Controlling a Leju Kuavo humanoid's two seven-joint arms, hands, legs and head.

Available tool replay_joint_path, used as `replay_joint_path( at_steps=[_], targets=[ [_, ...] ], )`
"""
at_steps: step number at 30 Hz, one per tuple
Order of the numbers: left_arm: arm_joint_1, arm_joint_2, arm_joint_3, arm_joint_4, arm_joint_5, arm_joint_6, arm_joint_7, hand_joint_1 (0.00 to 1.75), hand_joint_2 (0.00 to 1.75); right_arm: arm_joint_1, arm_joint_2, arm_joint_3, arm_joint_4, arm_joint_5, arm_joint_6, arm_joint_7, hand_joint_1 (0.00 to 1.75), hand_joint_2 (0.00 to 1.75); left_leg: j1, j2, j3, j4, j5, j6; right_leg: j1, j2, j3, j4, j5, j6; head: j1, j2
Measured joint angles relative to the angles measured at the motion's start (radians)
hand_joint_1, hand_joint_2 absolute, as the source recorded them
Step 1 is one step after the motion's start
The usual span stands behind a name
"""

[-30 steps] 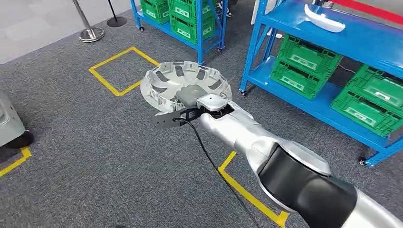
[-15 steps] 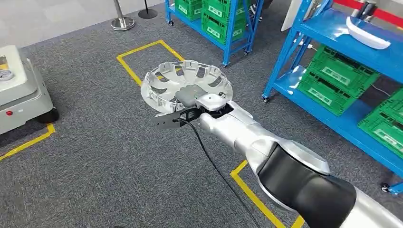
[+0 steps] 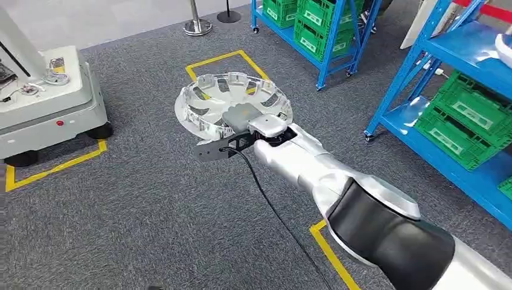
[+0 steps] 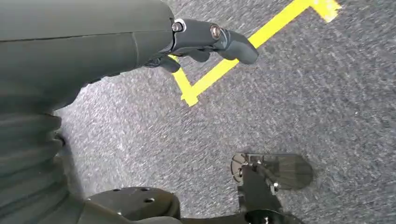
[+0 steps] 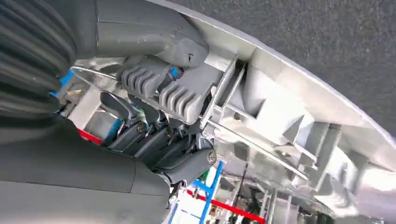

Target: Take the parts from the cabinet and place them on the table.

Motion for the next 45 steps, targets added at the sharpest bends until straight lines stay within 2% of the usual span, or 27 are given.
replay_joint_path(
  at_steps=[1,3,5,7,8,9,11,14,16,17,19,20,23,24,25,27,29,31,32,34,35,37,39,40,41,44,45],
  targets=[
    [-0.003,0.000,0.000,0.000,0.000,-0.001,-0.001,0.00,1.75,-0.002,0.000,0.000,0.000,0.001,0.003,0.000,1.64,1.75,0.000,0.032,-0.027,0.061,-0.038,-0.003,0.001,-0.010,0.000,0.000,0.002,-0.004,-0.002,0.000],
    [-0.006,0.000,0.000,0.000,0.000,-0.003,-0.002,0.00,1.75,-0.002,0.000,0.000,0.000,0.006,0.005,0.000,1.64,1.75,0.003,0.054,-0.096,0.222,-0.106,-0.011,0.003,-0.033,0.000,0.001,0.000,-0.006,-0.002,0.000],
    [-0.004,0.000,0.000,0.000,0.000,-0.003,-0.001,0.00,1.75,-0.002,0.000,0.000,0.000,0.006,0.007,-0.002,1.64,1.75,0.005,0.058,-0.114,0.270,-0.107,-0.015,0.003,-0.052,0.000,0.003,-0.002,-0.006,-0.002,0.000],
    [-0.005,0.000,0.000,-0.001,0.000,-0.003,-0.002,0.00,1.75,-0.002,0.001,0.000,0.000,0.006,0.009,-0.002,1.64,1.75,0.008,0.069,-0.043,0.144,-0.040,-0.018,0.002,-0.072,0.001,0.007,-0.006,0.000,-0.002,0.000],
    [-0.006,0.000,0.000,-0.001,0.000,-0.003,-0.002,0.00,1.75,-0.003,0.002,0.000,0.000,0.006,0.009,-0.003,1.64,1.75,0.009,0.092,0.010,0.049,-0.004,-0.018,0.002,-0.082,0.001,0.011,-0.010,0.005,-0.002,0.000],
    [-0.008,0.000,0.000,-0.002,0.000,-0.003,-0.002,0.00,1.75,-0.004,0.002,0.000,0.000,0.006,0.009,-0.003,1.64,1.75,0.003,0.140,0.036,-0.011,-0.015,-0.019,0.003,-0.090,0.000,0.016,-0.015,0.012,-0.002,0.000],
    [-0.010,-0.003,0.000,-0.002,0.000,-0.004,-0.003,0.00,1.75,-0.011,0.002,0.000,0.000,0.006,0.008,-0.003,1.64,1.75,-0.002,0.119,0.037,-0.010,-0.008,0.010,0.014,-0.101,-0.005,0.019,-0.017,0.022,0.001,0.000],
    [-0.009,0.000,0.000,-0.002,0.000,-0.004,-0.003,0.00,1.75,-0.017,0.004,0.000,0.000,0.007,0.010,-0.002,1.64,1.75,-0.002,0.086,0.032,-0.017,0.000,0.030,0.009,-0.122,-0.005,0.021,-0.025,0.036,0.002,0.000],
    [-0.009,0.000,0.000,-0.002,0.000,-0.003,-0.004,0.00,1.75,-0.019,0.004,0.000,0.000,0.008,0.013,-0.005,1.64,1.75,-0.001,0.071,0.031,-0.017,0.002,0.041,0.001,-0.047,-0.036,0.097,-0.073,0.042,0.004,0.000],
    [-0.012,0.000,0.000,-0.002,0.000,-0.003,-0.004,0.00,1.75,-0.019,0.004,0.000,0.000,0.011,0.015,-0.005,1.64,1.75,-0.001,0.060,0.030,-0.017,0.003,0.046,0.001,-0.027,-0.080,0.187,-0.116,0.044,0.006,0.000],
    [-0.012,-0.001,0.000,-0.002,0.001,-0.002,-0.004,0.00,1.75,-0.018,0.003,0.000,0.001,0.016,0.021,-0.006,1.64,1.75,-0.004,0.037,0.027,-0.017,0.004,0.048,0.003,-0.015,-0.155,0.331,-0.160,0.044,0.007,0.000],
    [-0.011,-0.001,0.000,-0.001,0.002,-0.001,-0.004,0.00,1.75,-0.018,0.003,0.000,0.001,0.016,0.023,-0.006,1.64,1.75,-0.004,0.023,0.028,-0.017,0.005,0.049,0.004,-0.013,-0.164,0.342,-0.151,0.041,0.007,0.000],
    [-0.011,-0.001,0.000,-0.001,0.003,0.000,-0.004,0.00,1.75,-0.020,0.002,0.000,0.001,0.017,0.026,-0.005,1.64,1.75,-0.004,-0.019,0.029,-0.017,0.009,0.045,0.006,0.006,-0.067,0.140,-0.035,0.023,0.007,0.000],
    [-0.010,-0.003,0.000,-0.001,0.003,0.000,-0.004,0.00,1.75,-0.024,0.002,0.000,0.001,0.017,0.026,-0.004,1.64,1.75,0.000,-0.030,0.027,-0.017,0.011,0.042,0.007,0.054,-0.023,0.052,-0.004,0.015,0.007,0.000],
    [-0.011,-0.005,0.001,-0.001,0.003,0.000,-0.004,0.00,1.75,-0.029,0.002,0.000,0.001,0.017,0.026,-0.005,1.64,1.75,-0.006,-0.037,0.020,-0.013,0.014,0.035,0.006,0.078,-0.014,0.024,-0.014,0.012,0.005,0.000],
    [-0.009,-0.006,0.001,-0.001,0.004,-0.002,-0.006,0.00,1.75,-0.037,0.003,0.000,0.000,0.018,0.026,-0.006,1.64,1.75,0.004,-0.055,0.014,-0.019,0.022,0.022,0.013,0.054,-0.014,0.023,-0.009,0.016,0.009,0.000],
    [-0.006,-0.008,0.001,0.000,0.006,-0.002,-0.008,0.00,1.75,-0.040,0.005,0.000,0.000,0.018,0.027,-0.007,1.64,1.75,0.002,-0.080,0.013,-0.029,0.031,0.005,0.008,0.030,-0.006,0.008,0.000,0.006,0.009,0.000],
    [-0.003,-0.007,0.001,0.000,0.011,-0.002,-0.008,0.00,1.75,-0.043,0.006,0.000,0.000,0.019,0.030,-0.008,1.64,1.75,-0.005,0.012,-0.018,0.030,-0.014,0.007,0.006,0.004,0.002,-0.008,0.010,-0.009,0.004,0.000],
    [-0.005,-0.007,0.001,0.000,0.011,-0.002,-0.008,0.00,1.75,-0.044,0.006,0.000,0.000,0.021,0.030,-0.007,1.64,1.75,-0.004,0.035,-0.048,0.098,-0.050,0.003,0.007,-0.006,0.002,-0.008,0.010,-0.010,0.004,0.000],
    [-0.005,-0.007,0.002,0.000,0.011,-0.002,-0.008,0.00,1.75,-0.042,0.005,0.000,0.001,0.025,0.031,-0.008,1.64,1.75,0.000,0.054,-0.110,0.241,-0.110,-0.004,0.008,-0.033,0.001,-0.008,0.008,-0.013,0.004,0.000],
    [-0.003,-0.007,0.004,0.000,0.011,-0.002,-0.008,0.00,1.75,-0.042,0.005,0.000,0.001,0.025,0.031,-0.008,1.64,1.75,0.003,0.056,-0.121,0.272,-0.114,-0.008,0.008,-0.045,0.001,-0.007,0.007,-0.012,0.004,0.000],
    [-0.002,-0.006,0.005,0.000,0.011,-0.002,-0.008,0.00,1.75,-0.042,0.005,0.000,0.001,0.024,0.031,-0.009,1.64,1.75,0.009,0.065,-0.068,0.183,-0.059,-0.014,0.005,-0.068,0.002,-0.003,0.003,-0.005,0.004,0.000],
    [-0.003,-0.005,0.006,-0.001,0.012,0.000,-0.013,0.00,1.75,-0.043,0.004,0.000,0.001,0.017,0.031,-0.012,1.64,1.75,0.012,0.113,0.029,0.013,0.005,-0.020,0.002,-0.088,0.002,0.011,-0.009,0.007,0.004,0.000],
    [-0.005,-0.008,0.007,-0.001,0.012,0.000,-0.016,0.00,1.75,-0.044,0.002,0.000,0.001,0.015,0.031,-0.015,1.64,1.75,-0.006,0.141,0.047,-0.003,-0.019,-0.020,0.013,-0.096,-0.004,0.018,-0.017,0.016,0.001,0.000],
    [-0.005,-0.009,0.008,-0.002,0.013,0.000,-0.018,0.00,1.75,-0.045,-0.005,0.000,0.001,0.015,0.031,-0.015,1.64,1.75,0.002,0.116,0.039,-0.007,-0.011,0.003,0.013,-0.102,-0.006,0.026,-0.019,0.019,0.006,0.000],
    [-0.003,-0.008,0.011,-0.001,0.013,0.000,-0.018,0.00,1.75,-0.045,-0.005,0.000,0.001,0.011,0.031,-0.018,1.64,1.75,-0.001,0.086,0.033,-0.007,-0.009,0.022,0.012,-0.131,0.002,0.023,-0.022,0.025,0.006,0.000],
    [-0.002,-0.009,0.015,-0.001,0.013,0.000,-0.017,0.00,1.75,-0.045,-0.009,0.000,0.001,0.007,0.031,-0.018,1.64,1.75,0.003,0.077,0.036,-0.010,-0.007,0.029,0.006,-0.107,-0.002,0.031,-0.033,0.034,0.008,0.000]
  ],
)
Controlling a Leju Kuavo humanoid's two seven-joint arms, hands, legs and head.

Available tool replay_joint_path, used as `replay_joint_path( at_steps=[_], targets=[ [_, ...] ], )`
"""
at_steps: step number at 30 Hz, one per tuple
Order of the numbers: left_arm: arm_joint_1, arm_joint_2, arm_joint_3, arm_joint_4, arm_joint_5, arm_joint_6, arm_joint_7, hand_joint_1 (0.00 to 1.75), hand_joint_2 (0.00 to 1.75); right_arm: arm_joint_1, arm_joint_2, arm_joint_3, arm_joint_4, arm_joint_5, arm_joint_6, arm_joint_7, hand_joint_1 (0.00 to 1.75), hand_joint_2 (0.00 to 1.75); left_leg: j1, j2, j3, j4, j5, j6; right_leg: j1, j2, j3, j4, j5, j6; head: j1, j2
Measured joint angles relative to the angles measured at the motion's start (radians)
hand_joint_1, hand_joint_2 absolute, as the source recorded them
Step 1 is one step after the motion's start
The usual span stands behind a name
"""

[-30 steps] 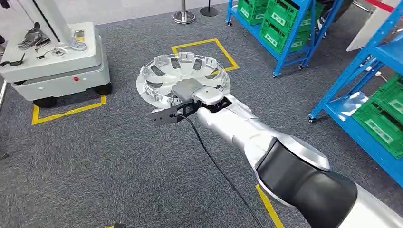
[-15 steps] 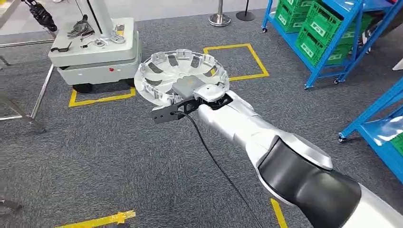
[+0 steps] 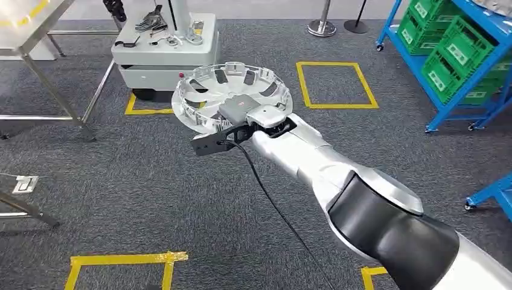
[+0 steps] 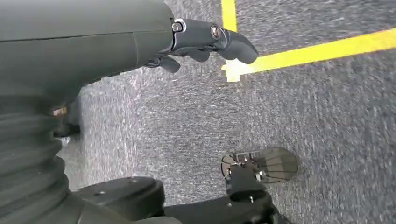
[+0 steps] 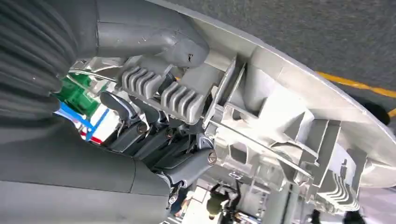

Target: Take the parts from the cabinet and place them on the table.

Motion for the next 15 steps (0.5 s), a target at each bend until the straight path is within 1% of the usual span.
replay_joint_path(
  at_steps=[1,2,3,4,5,6,7,8,9,10,11,12,13,14,15],
  targets=[
    [-0.001,0.000,0.001,0.000,0.000,0.000,0.000,0.00,1.75,-0.001,-0.005,0.000,0.000,-0.004,0.000,-0.004,1.64,1.75,0.001,-0.010,0.000,0.000,0.001,0.005,-0.005,0.051,-0.015,0.037,-0.024,0.002,0.001,0.000],
    [-0.003,0.001,0.002,0.000,0.000,0.000,0.000,0.00,1.75,0.000,-0.014,-0.001,0.000,-0.008,-0.002,-0.006,1.64,1.75,0.002,-0.020,-0.002,0.000,0.001,0.010,-0.006,0.078,-0.053,0.115,-0.064,0.003,0.003,0.000],
    [-0.004,0.001,0.002,0.000,0.000,-0.002,0.000,0.00,1.75,0.001,-0.019,-0.001,0.000,-0.009,-0.004,-0.008,1.64,1.75,0.001,-0.031,-0.003,0.000,0.001,0.012,-0.005,0.088,-0.098,0.205,-0.102,0.005,0.003,0.000],
    [-0.004,0.000,0.002,0.000,0.000,-0.003,0.000,0.00,1.75,0.003,-0.024,-0.001,0.000,-0.010,-0.006,-0.013,1.64,1.75,0.000,-0.042,-0.003,0.000,0.002,0.014,-0.004,0.091,-0.138,0.280,-0.127,0.005,0.003,0.000],
    [-0.003,0.000,0.002,0.000,0.000,-0.003,0.000,0.00,1.75,0.004,-0.028,-0.001,0.000,-0.009,-0.009,-0.018,1.64,1.75,-0.001,-0.054,-0.003,0.000,0.002,0.014,-0.003,0.093,-0.163,0.320,-0.129,0.003,0.003,0.000],
    [-0.002,0.001,0.003,0.000,0.000,-0.004,0.000,0.00,1.75,0.004,-0.030,-0.001,0.000,-0.008,-0.011,-0.021,1.64,1.75,-0.001,-0.067,-0.002,0.000,0.002,0.015,-0.003,0.094,-0.163,0.310,-0.107,-0.001,0.003,0.000],
    [-0.002,0.002,0.003,0.000,0.000,-0.005,0.002,0.00,1.75,0.004,-0.034,-0.001,0.000,-0.007,-0.013,-0.022,1.64,1.75,-0.001,-0.081,-0.002,0.001,0.003,0.013,-0.003,0.097,-0.141,0.257,-0.068,-0.006,0.004,0.000],
    [-0.001,0.002,0.004,0.000,0.003,-0.005,0.003,0.00,1.75,0.002,-0.038,-0.001,0.000,-0.007,-0.015,-0.022,1.64,1.75,-0.001,-0.096,-0.001,0.001,0.005,0.012,-0.003,0.105,-0.097,0.161,-0.016,-0.013,0.003,0.000],
    [-0.001,0.002,0.007,0.000,0.013,-0.005,0.003,0.00,1.75,-0.001,-0.041,-0.001,-0.001,-0.009,-0.018,-0.022,1.64,1.75,0.000,-0.108,-0.001,0.001,0.006,0.009,-0.003,0.127,-0.052,0.067,0.025,-0.019,0.003,0.000],
    [0.000,0.000,0.013,0.000,0.023,-0.005,0.003,0.00,1.75,-0.005,-0.048,-0.003,-0.002,-0.012,-0.020,-0.024,1.64,1.75,0.001,-0.116,-0.006,0.002,0.008,0.004,-0.004,0.177,-0.026,0.005,0.027,-0.022,0.003,0.000],
    [-0.001,0.000,0.018,0.000,0.029,-0.003,0.002,0.00,1.75,-0.007,-0.051,-0.005,-0.006,-0.015,-0.023,-0.028,1.64,1.75,-0.001,-0.125,-0.009,0.003,0.012,-0.003,-0.002,0.164,-0.021,-0.004,0.032,-0.013,0.004,0.000],
    [0.001,0.000,0.021,0.000,0.032,-0.003,0.002,0.00,1.75,-0.008,-0.053,-0.008,-0.010,-0.016,-0.024,-0.031,1.64,1.75,0.003,-0.132,-0.013,-0.002,0.015,-0.010,0.003,0.153,-0.021,-0.003,0.032,-0.012,0.005,0.000],
    [0.004,0.000,0.026,0.001,0.033,-0.003,0.002,0.00,1.75,-0.008,-0.053,-0.009,-0.012,-0.019,-0.024,-0.032,1.64,1.75,0.006,-0.142,-0.013,-0.008,0.019,-0.017,0.005,0.147,-0.020,-0.003,0.032,-0.013,0.006,0.000],
    [0.007,0.000,0.029,0.001,0.034,-0.003,0.002,0.00,1.75,-0.009,-0.053,-0.009,-0.015,-0.020,-0.024,-0.032,1.64,1.75,0.008,-0.154,-0.013,-0.014,0.024,-0.026,0.006,0.135,-0.018,-0.007,0.036,-0.017,0.005,0.000],
    [0.008,0.002,0.032,0.002,0.034,-0.003,0.002,0.00,1.75,-0.009,-0.053,-0.010,-0.018,-0.021,-0.024,-0.032,1.64,1.75,0.005,-0.158,-0.017,-0.012,0.023,-0.031,-0.006,0.120,-0.013,-0.023,0.044,-0.025,0.005,0.000]
  ],
)
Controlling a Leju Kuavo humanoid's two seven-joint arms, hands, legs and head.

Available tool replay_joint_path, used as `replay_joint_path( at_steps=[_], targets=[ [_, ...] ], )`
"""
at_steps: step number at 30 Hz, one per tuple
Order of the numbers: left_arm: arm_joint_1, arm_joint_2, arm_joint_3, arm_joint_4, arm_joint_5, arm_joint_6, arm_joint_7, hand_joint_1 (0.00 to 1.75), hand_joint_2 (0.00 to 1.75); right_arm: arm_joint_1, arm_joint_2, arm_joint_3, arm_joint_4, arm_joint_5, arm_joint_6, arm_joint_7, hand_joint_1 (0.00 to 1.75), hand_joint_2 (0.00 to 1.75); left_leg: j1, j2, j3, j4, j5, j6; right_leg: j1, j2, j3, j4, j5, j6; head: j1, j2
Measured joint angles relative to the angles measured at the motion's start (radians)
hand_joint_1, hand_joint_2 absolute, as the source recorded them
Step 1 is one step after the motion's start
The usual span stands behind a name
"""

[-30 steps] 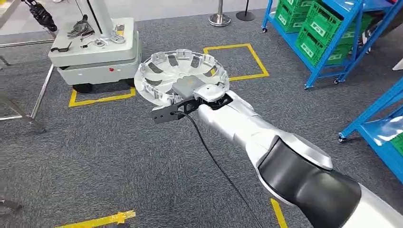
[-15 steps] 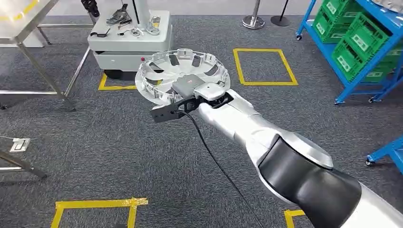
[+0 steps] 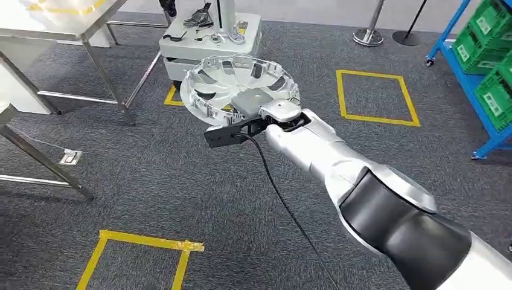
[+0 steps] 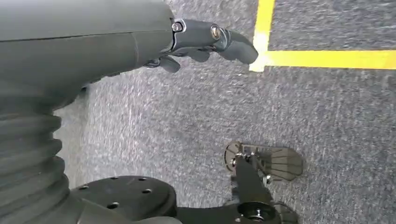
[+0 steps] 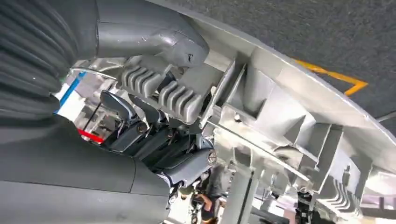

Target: Take the parts from the cabinet and place them on the table.

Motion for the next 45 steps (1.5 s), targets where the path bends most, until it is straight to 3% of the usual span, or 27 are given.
replay_joint_path(
  at_steps=[2,4,6,9,10,11,15,17,18,20,21,22,24,25,26,28,30,32,33,35,36,37,39,40,41,42,45],
  targets=[
    [0.001,0.001,0.002,0.000,-0.003,0.000,0.001,0.00,1.75,0.000,-0.001,-0.002,-0.002,-0.002,0.001,-0.002,1.64,1.75,-0.009,0.100,-0.034,0.072,-0.055,0.000,0.004,-0.020,0.004,-0.008,0.006,-0.012,-0.006,0.000],
    [0.000,0.002,0.002,0.000,-0.010,-0.001,0.002,0.00,1.75,0.002,-0.007,-0.007,-0.002,0.000,0.000,-0.002,1.64,1.75,-0.009,0.133,-0.099,0.224,-0.123,-0.005,0.008,-0.045,0.003,-0.005,0.004,-0.015,-0.006,0.000],
    [0.004,0.003,0.002,0.001,-0.011,0.000,0.009,0.00,1.75,0.005,-0.011,-0.007,-0.002,0.000,0.000,-0.002,1.64,1.75,-0.008,0.139,-0.124,0.290,-0.132,-0.008,0.009,-0.070,0.003,-0.003,0.001,-0.017,-0.006,0.000],
    [0.010,0.007,0.002,0.001,-0.011,0.001,0.013,0.00,1.75,0.007,-0.015,-0.010,-0.002,-0.005,0.000,-0.006,1.64,1.75,-0.007,0.168,-0.009,0.078,-0.026,-0.009,0.008,-0.102,0.004,0.005,-0.006,-0.010,-0.006,0.000],
    [0.008,0.007,0.002,0.000,-0.011,0.002,0.015,0.00,1.75,0.007,-0.018,-0.011,-0.002,-0.005,0.000,-0.006,1.64,1.75,-0.013,0.215,0.019,0.011,-0.031,-0.008,0.010,-0.110,0.003,0.010,-0.011,-0.003,-0.005,0.000],
    [0.006,0.005,0.002,0.000,-0.013,0.001,0.016,0.00,1.75,0.007,-0.024,-0.014,-0.002,-0.005,0.000,-0.006,1.64,1.75,-0.019,0.227,0.026,0.007,-0.029,0.009,0.021,-0.118,-0.001,0.015,-0.014,0.001,-0.007,0.000],
    [0.007,0.007,0.002,0.000,-0.015,0.001,0.020,0.00,1.75,0.005,-0.028,-0.016,-0.010,-0.005,-0.001,-0.005,1.64,1.75,-0.018,0.171,0.019,0.008,-0.022,0.036,0.020,-0.155,0.006,0.012,-0.018,0.017,-0.004,0.000],
    [0.007,0.007,0.002,0.000,-0.017,0.000,0.019,0.00,1.75,0.006,-0.034,-0.017,-0.012,-0.011,0.002,-0.010,1.64,1.75,-0.010,0.152,0.021,0.005,-0.018,0.047,0.012,-0.059,-0.027,0.105,-0.069,0.030,-0.002,0.000],
    [0.002,0.005,0.002,-0.001,-0.021,-0.003,0.018,0.00,1.75,0.006,-0.039,-0.020,-0.012,-0.015,0.003,-0.011,1.64,1.75,-0.010,0.140,0.020,0.005,-0.017,0.049,0.012,-0.036,-0.058,0.182,-0.112,0.033,-0.002,0.000],
    [-0.003,0.003,0.002,-0.001,-0.027,-0.012,0.016,0.00,1.75,0.010,-0.047,-0.026,-0.013,-0.019,0.005,-0.018,1.64,1.75,-0.010,0.114,0.018,0.006,-0.015,0.052,0.012,-0.028,-0.120,0.313,-0.169,0.033,-0.001,0.000],
    [-0.004,0.003,0.002,-0.001,-0.031,-0.013,0.016,0.00,1.75,0.013,-0.051,-0.027,-0.013,-0.020,0.005,-0.018,1.64,1.75,-0.010,0.099,0.017,0.006,-0.014,0.053,0.012,-0.028,-0.133,0.333,-0.166,0.031,-0.001,0.000],
    [-0.004,0.003,0.002,-0.001,-0.035,-0.014,0.018,0.00,1.75,0.015,-0.053,-0.027,-0.013,-0.021,0.005,-0.019,1.64,1.75,-0.010,0.086,0.018,0.006,-0.013,0.052,0.012,-0.026,-0.124,0.309,-0.142,0.027,-0.001,0.000],
    [-0.007,0.003,0.002,-0.001,-0.045,-0.016,0.020,0.00,1.75,0.017,-0.056,-0.033,-0.016,-0.021,0.005,-0.021,1.64,1.75,-0.010,0.056,0.018,0.008,-0.010,0.047,0.011,-0.012,-0.048,0.140,-0.045,0.016,-0.001,0.000],
    [-0.010,0.002,0.002,-0.001,-0.048,-0.019,0.020,0.00,1.75,0.016,-0.058,-0.034,-0.016,-0.021,0.005,-0.020,1.64,1.75,-0.009,0.044,0.016,0.008,-0.008,0.044,0.011,0.021,-0.005,0.046,-0.008,0.011,-0.001,0.000],
    [-0.012,0.001,0.001,-0.001,-0.055,-0.021,0.020,0.00,1.75,0.016,-0.061,-0.035,-0.017,-0.021,0.004,-0.020,1.64,1.75,-0.011,0.036,0.009,0.007,-0.004,0.036,0.008,0.067,0.005,0.019,-0.024,0.010,-0.003,0.000],
    [-0.016,0.001,0.001,-0.001,-0.060,-0.023,0.021,0.00,1.75,0.018,-0.062,-0.037,-0.023,-0.019,0.001,-0.018,1.64,1.75,-0.003,0.016,0.002,0.003,0.005,0.022,0.015,0.042,0.007,0.013,-0.016,0.014,-0.002,0.000],
    [-0.014,0.001,0.001,-0.001,-0.059,-0.023,0.018,0.00,1.75,0.020,-0.062,-0.042,-0.027,-0.019,0.001,-0.018,1.64,1.75,-0.004,-0.008,-0.001,-0.006,0.014,0.007,0.011,0.019,0.010,0.004,-0.009,0.004,0.000,0.000],
    [-0.014,0.005,0.001,-0.001,-0.058,-0.023,0.017,0.00,1.75,0.022,-0.064,-0.045,-0.030,-0.021,0.002,-0.017,1.64,1.75,-0.014,0.096,-0.026,0.040,-0.028,0.006,0.008,-0.007,0.016,-0.010,0.001,-0.011,-0.007,0.000],
    [-0.017,0.005,0.001,-0.001,-0.058,-0.022,0.016,0.00,1.75,0.022,-0.066,-0.048,-0.031,-0.021,0.001,-0.016,1.64,1.75,-0.014,0.122,-0.054,0.106,-0.066,0.002,0.009,-0.018,0.015,-0.010,0.001,-0.012,-0.006,0.000],
    [-0.020,0.007,0.001,-0.001,-0.058,-0.022,0.016,0.00,1.75,0.025,-0.072,-0.050,-0.030,-0.020,0.000,-0.017,1.64,1.75,-0.012,0.138,-0.120,0.265,-0.127,-0.004,0.010,-0.045,0.015,-0.007,-0.001,-0.015,-0.007,0.000],
    [-0.020,0.007,0.001,-0.001,-0.058,-0.022,0.016,0.00,1.75,0.026,-0.073,-0.050,-0.031,-0.020,0.000,-0.017,1.64,1.75,-0.012,0.139,-0.134,0.302,-0.131,-0.006,0.010,-0.057,0.015,-0.005,-0.002,-0.015,-0.007,0.000],
    [-0.019,0.008,0.001,-0.001,-0.058,-0.022,0.016,0.00,1.75,0.027,-0.073,-0.050,-0.031,-0.020,0.000,-0.017,1.64,1.75,-0.012,0.140,-0.125,0.286,-0.115,-0.007,0.010,-0.068,0.015,-0.004,-0.003,-0.015,-0.007,0.000],
    [-0.020,0.011,0.001,-0.002,-0.058,-0.022,0.016,0.00,1.75,0.029,-0.074,-0.050,-0.031,-0.020,0.001,-0.017,1.64,1.75,-0.012,0.153,-0.048,0.146,-0.044,-0.006,0.010,-0.089,0.015,0.000,-0.008,-0.011,-0.007,0.000],
    [-0.021,0.012,0.001,-0.002,-0.058,-0.022,0.016,0.00,1.75,0.029,-0.074,-0.051,-0.032,-0.021,0.001,-0.017,1.64,1.75,-0.014,0.186,0.007,0.045,-0.006,-0.002,0.011,-0.100,0.016,0.004,-0.012,-0.007,-0.007,0.000],
    [-0.024,0.011,0.001,-0.002,-0.058,-0.022,0.016,0.00,1.75,0.028,-0.075,-0.052,-0.032,-0.021,0.001,-0.018,1.64,1.75,-0.031,0.238,0.029,0.011,-0.028,0.005,0.020,-0.108,0.013,0.006,-0.015,-0.002,-0.008,0.000],
    [-0.026,0.011,0.001,-0.003,-0.058,-0.022,0.015,0.00,1.75,0.028,-0.078,-0.053,-0.032,-0.021,0.000,-0.017,1.64,1.75,-0.025,0.216,0.023,0.005,-0.019,0.024,0.024,-0.116,0.010,0.009,-0.016,0.002,-0.006,0.000],
    [-0.024,0.012,0.001,-0.002,-0.058,-0.022,0.015,0.00,1.75,0.028,-0.078,-0.053,-0.037,-0.021,0.000,-0.018,1.64,1.75,-0.027,0.180,0.015,0.004,-0.013,0.039,0.027,-0.149,0.015,0.006,-0.017,0.010,-0.005,0.000]
  ],
)
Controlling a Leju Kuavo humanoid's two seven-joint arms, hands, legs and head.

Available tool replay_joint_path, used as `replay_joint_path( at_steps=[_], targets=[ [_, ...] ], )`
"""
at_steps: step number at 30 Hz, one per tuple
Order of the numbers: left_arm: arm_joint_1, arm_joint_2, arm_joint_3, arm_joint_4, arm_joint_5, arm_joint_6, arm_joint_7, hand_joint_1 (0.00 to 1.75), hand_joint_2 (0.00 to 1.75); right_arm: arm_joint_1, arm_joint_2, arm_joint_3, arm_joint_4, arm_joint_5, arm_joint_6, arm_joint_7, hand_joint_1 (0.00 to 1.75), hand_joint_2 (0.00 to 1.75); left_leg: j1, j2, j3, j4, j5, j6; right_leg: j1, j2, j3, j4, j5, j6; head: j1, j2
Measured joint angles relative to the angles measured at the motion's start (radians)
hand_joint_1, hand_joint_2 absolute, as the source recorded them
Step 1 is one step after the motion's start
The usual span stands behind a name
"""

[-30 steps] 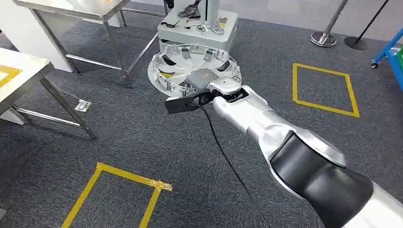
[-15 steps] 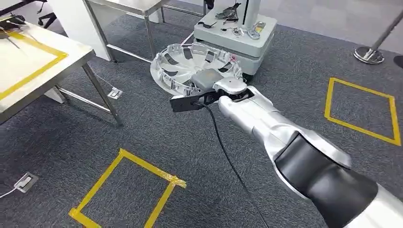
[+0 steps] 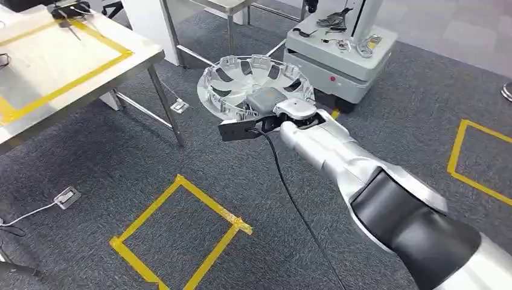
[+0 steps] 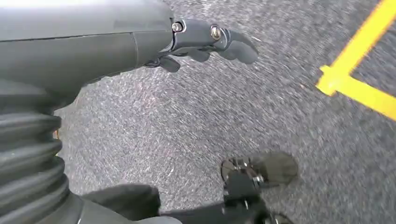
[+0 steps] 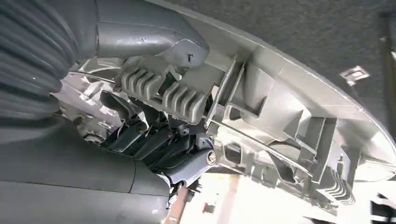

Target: Take the parts from the cabinet and place them on the table.

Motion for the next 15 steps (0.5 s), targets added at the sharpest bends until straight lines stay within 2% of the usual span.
replay_joint_path(
  at_steps=[1,2,3,4,5,6,7,8,9,10,11,12,13,15],
  targets=[
    [0.001,0.000,0.000,-0.001,0.000,0.000,0.000,0.00,1.75,0.000,-0.001,-0.001,-0.003,0.000,0.000,0.001,1.64,1.75,0.008,-0.010,0.004,-0.006,0.004,0.008,-0.004,0.010,-0.004,0.005,-0.010,0.009,0.000,0.000],
    [0.000,0.001,0.000,-0.001,0.000,0.001,-0.002,0.00,1.75,0.000,-0.003,-0.005,-0.003,-0.003,0.002,-0.002,1.64,1.75,0.010,-0.021,0.003,-0.007,0.006,0.012,-0.011,0.062,-0.014,0.033,-0.030,0.016,0.001,0.000],
    [-0.002,0.001,0.000,-0.001,0.000,0.001,-0.002,0.00,1.75,0.001,-0.005,-0.008,-0.003,-0.009,0.004,-0.006,1.64,1.75,0.011,-0.029,0.002,-0.007,0.008,0.017,-0.014,0.096,-0.043,0.096,-0.065,0.021,0.004,0.000],
    [-0.002,0.000,0.000,-0.001,0.000,0.001,-0.002,0.00,1.75,0.004,-0.006,-0.011,-0.003,-0.013,0.006,-0.009,1.64,1.75,0.011,-0.040,0.000,-0.007,0.009,0.019,-0.016,0.112,-0.083,0.181,-0.102,0.025,0.004,0.000],
    [-0.001,-0.002,0.000,0.000,-0.003,-0.002,-0.002,0.00,1.75,0.009,-0.009,-0.012,-0.003,-0.012,0.005,-0.010,1.64,1.75,0.011,-0.052,-0.001,-0.007,0.009,0.021,-0.017,0.116,-0.124,0.262,-0.132,0.027,0.004,0.000],
    [0.001,-0.002,0.000,0.000,-0.006,-0.003,0.000,0.00,1.75,0.014,-0.012,-0.012,-0.003,-0.011,0.004,-0.009,1.64,1.75,0.011,-0.066,-0.002,-0.007,0.010,0.021,-0.018,0.117,-0.151,0.313,-0.140,0.028,0.004,0.000],
    [0.005,-0.002,0.000,0.000,-0.006,-0.002,0.001,0.00,1.75,0.018,-0.014,-0.012,-0.003,-0.012,0.002,-0.010,1.64,1.75,0.011,-0.080,-0.002,-0.006,0.011,0.021,-0.018,0.117,-0.153,0.310,-0.124,0.027,0.004,0.000],
    [0.009,-0.002,0.000,0.000,-0.003,0.000,0.001,0.00,1.75,0.019,-0.016,-0.013,-0.003,-0.013,0.002,-0.010,1.64,1.75,0.012,-0.094,-0.002,-0.005,0.013,0.020,-0.020,0.120,-0.134,0.265,-0.090,0.024,0.004,0.000],
    [0.011,-0.002,0.000,0.000,0.000,0.003,0.002,0.00,1.75,0.019,-0.017,-0.015,-0.003,-0.014,0.002,-0.014,1.64,1.75,0.012,-0.108,-0.002,-0.004,0.014,0.017,-0.021,0.127,-0.097,0.187,-0.046,0.020,0.004,0.000],
    [0.013,-0.003,0.000,0.000,0.003,0.006,0.004,0.00,1.75,0.019,-0.018,-0.016,-0.003,-0.013,0.002,-0.019,1.64,1.75,0.012,-0.122,-0.003,-0.003,0.016,0.014,-0.023,0.147,-0.048,0.088,-0.001,0.016,0.004,0.000],
    [0.014,-0.004,0.000,0.000,0.003,0.006,0.004,0.00,1.75,0.017,-0.020,-0.016,-0.003,-0.008,0.003,-0.020,1.64,1.75,0.015,-0.132,-0.006,-0.003,0.019,0.010,-0.027,0.195,-0.019,0.018,0.007,0.011,0.004,0.000],
    [0.013,-0.004,0.000,0.000,0.000,0.003,0.006,0.00,1.75,0.013,-0.021,-0.016,-0.004,-0.001,0.003,-0.020,1.64,1.75,0.009,-0.144,-0.015,0.000,0.022,0.002,-0.024,0.198,-0.011,0.007,0.005,0.017,0.003,0.000],
    [0.013,-0.004,0.000,0.000,-0.005,-0.002,0.009,0.00,1.75,0.011,-0.021,-0.016,-0.006,-0.002,0.003,-0.018,1.64,1.75,0.013,-0.152,-0.019,-0.003,0.027,-0.006,-0.023,0.186,-0.013,0.008,0.007,0.018,0.003,0.000],
    [0.017,-0.005,0.000,0.001,-0.007,-0.004,0.013,0.00,1.75,0.006,-0.019,-0.017,-0.009,0.000,0.008,-0.013,1.64,1.75,0.019,-0.173,-0.020,-0.013,0.036,-0.020,-0.016,0.167,-0.012,0.007,0.010,0.010,0.004,0.000]
  ],
)
